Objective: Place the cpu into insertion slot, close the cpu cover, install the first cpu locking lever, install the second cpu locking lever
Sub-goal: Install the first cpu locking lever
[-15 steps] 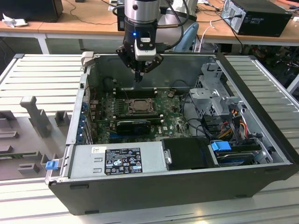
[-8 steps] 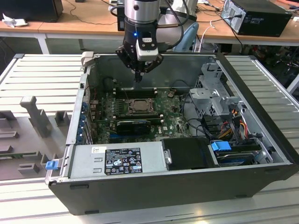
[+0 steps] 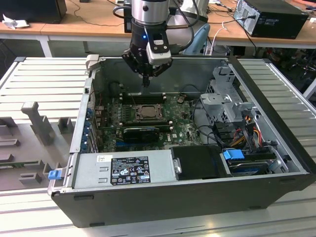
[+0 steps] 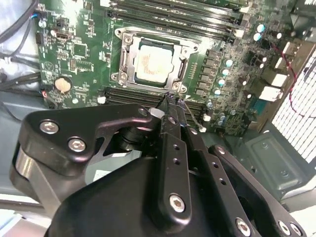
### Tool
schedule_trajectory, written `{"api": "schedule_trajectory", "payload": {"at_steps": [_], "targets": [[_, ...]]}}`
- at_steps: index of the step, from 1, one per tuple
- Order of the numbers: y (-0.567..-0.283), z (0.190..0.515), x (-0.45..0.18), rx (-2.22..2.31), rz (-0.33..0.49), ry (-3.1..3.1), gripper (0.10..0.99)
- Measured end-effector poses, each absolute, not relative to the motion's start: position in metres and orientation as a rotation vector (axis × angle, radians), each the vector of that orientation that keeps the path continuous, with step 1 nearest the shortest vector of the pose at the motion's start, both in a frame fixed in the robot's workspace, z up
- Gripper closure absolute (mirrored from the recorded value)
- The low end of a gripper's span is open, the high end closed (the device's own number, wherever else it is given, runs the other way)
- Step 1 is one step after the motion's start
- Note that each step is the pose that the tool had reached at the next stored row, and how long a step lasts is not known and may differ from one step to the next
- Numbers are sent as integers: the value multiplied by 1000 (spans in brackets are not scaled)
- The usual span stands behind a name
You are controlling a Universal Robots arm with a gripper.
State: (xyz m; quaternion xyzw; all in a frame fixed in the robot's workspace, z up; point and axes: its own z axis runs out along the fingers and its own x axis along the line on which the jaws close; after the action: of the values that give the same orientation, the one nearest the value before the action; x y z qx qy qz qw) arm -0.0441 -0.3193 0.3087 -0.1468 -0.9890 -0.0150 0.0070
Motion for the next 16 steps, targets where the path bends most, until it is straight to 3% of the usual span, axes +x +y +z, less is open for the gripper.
{"api": "schedule_trajectory", "payload": {"at_steps": [16], "targets": [[-319, 306, -47, 91, -42, -3122, 980]]}}
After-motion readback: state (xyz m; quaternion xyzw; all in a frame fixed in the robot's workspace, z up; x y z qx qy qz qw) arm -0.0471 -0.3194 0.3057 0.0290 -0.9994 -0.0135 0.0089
